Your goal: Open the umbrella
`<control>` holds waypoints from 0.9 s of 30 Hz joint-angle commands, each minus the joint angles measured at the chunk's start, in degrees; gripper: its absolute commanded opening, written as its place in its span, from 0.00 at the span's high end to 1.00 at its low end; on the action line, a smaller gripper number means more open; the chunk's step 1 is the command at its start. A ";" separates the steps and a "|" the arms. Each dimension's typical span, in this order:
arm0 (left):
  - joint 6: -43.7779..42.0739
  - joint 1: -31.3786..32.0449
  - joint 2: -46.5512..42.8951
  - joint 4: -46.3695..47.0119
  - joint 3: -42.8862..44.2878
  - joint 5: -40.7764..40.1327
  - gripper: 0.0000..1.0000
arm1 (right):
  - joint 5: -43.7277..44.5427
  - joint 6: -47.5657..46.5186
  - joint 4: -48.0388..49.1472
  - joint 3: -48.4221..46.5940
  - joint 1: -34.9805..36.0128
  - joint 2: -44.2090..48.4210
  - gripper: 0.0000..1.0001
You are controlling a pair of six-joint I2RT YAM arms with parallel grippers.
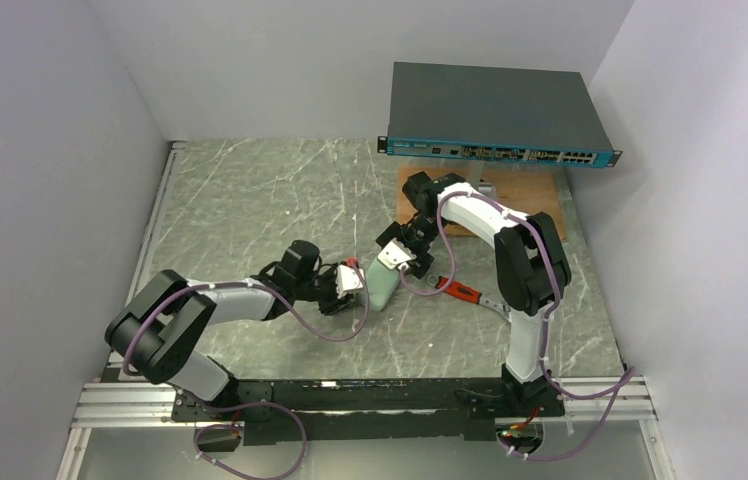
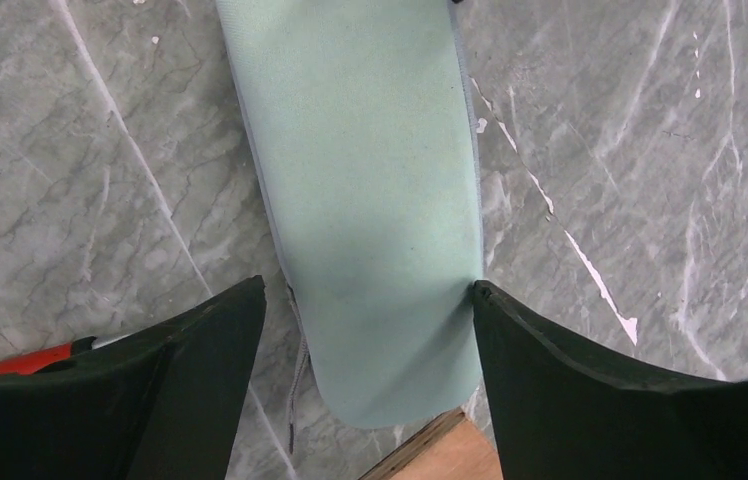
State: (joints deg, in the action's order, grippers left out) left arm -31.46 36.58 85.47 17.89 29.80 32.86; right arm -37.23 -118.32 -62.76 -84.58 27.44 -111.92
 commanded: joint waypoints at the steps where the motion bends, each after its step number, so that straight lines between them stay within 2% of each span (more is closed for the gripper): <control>1: 0.66 0.30 2.06 3.08 3.43 3.18 0.54 | -0.65 -3.33 -2.62 -0.81 0.20 -0.45 0.25; 7: 1.19 0.29 4.08 2.33 4.83 3.98 0.69 | -0.56 -2.68 -2.40 -0.56 0.14 -0.73 0.33; 11: 1.24 0.27 3.08 -0.34 4.76 4.19 0.87 | -0.56 -1.69 -2.13 -0.55 0.04 -0.87 0.41; 15: 3.17 0.16 0.97 -3.10 4.10 3.84 0.99 | -0.15 -1.10 -1.80 0.53 -0.25 -0.64 0.47; 21: 7.49 0.41 -2.05 -4.01 2.51 2.75 1.00 | 0.45 1.79 -0.25 3.79 -0.28 0.52 0.55; 27: 11.63 2.37 -2.88 -4.82 2.57 1.01 1.00 | -0.14 10.53 2.41 6.29 -0.28 1.78 0.64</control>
State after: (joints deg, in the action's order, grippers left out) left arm -24.18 37.47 84.09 13.17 32.64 34.04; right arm -37.63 -114.91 -59.35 -80.93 27.00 -109.89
